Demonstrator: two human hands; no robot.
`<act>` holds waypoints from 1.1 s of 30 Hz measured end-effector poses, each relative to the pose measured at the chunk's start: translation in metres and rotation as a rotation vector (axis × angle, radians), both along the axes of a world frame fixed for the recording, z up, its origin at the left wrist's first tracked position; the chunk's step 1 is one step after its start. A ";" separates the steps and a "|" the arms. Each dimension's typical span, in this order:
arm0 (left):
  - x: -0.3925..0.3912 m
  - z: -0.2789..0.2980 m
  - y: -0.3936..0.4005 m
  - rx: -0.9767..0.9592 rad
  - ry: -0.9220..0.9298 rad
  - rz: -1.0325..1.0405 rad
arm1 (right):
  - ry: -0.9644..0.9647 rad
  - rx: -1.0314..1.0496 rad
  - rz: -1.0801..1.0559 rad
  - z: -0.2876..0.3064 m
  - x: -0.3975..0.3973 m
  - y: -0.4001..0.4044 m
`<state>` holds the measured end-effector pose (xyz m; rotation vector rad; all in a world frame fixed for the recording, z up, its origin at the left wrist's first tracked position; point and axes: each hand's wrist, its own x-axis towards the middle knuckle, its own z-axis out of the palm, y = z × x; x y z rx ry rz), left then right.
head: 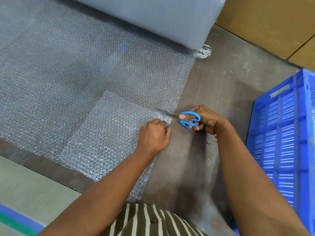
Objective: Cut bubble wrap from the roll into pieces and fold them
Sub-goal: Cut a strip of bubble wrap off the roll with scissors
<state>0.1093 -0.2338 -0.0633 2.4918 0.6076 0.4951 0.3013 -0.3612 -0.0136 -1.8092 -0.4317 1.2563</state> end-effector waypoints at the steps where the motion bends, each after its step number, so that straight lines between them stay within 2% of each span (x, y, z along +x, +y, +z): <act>1: -0.001 0.000 0.000 0.004 -0.009 -0.004 | -0.009 -0.002 0.006 0.000 0.000 0.001; 13: -0.005 0.004 -0.001 0.006 -0.092 -0.008 | -0.046 -0.012 0.071 0.003 -0.003 0.011; 33: -0.008 0.004 -0.002 -0.012 -0.136 0.003 | -0.036 0.010 0.035 0.002 -0.002 0.027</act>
